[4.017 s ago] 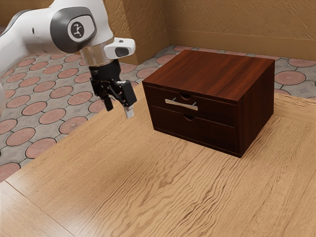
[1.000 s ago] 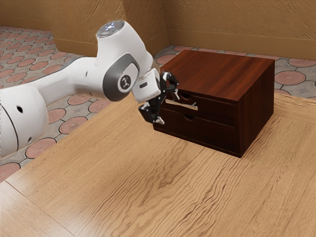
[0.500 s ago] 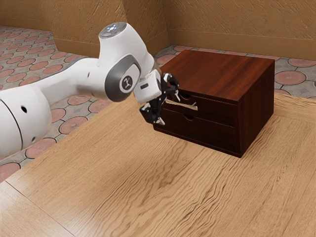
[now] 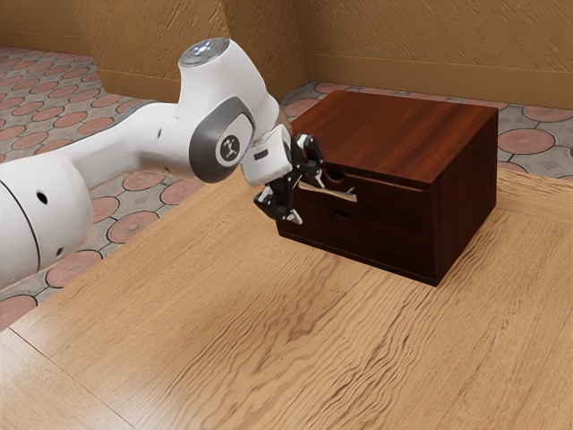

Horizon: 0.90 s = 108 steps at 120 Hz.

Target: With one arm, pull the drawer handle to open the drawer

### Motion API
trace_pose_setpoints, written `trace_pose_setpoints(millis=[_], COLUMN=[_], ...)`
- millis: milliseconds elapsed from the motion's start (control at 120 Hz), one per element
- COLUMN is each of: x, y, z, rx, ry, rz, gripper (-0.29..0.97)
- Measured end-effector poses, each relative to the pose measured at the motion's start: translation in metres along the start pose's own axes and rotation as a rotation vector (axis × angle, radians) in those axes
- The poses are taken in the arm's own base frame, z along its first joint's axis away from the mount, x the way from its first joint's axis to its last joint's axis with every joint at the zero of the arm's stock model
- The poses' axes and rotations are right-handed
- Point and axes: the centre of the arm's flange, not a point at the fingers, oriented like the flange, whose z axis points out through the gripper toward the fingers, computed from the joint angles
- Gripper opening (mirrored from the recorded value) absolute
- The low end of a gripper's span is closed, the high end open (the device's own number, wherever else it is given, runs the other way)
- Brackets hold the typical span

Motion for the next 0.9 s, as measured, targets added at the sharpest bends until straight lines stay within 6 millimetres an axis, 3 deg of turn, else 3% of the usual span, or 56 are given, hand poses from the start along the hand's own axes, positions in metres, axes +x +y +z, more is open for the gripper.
trace_pose_setpoints(millis=[317, 508, 900], x=[0.001, 0.005, 0.003], y=[0.001, -0.006, -0.003], z=[-0.001, -0.016, -0.015], rx=[-0.007, 0.011, -0.012], ry=[0.000, 0.003, 0.009], rz=[0.002, 0.008, -0.005], gripper=[0.30, 0.18, 0.01])
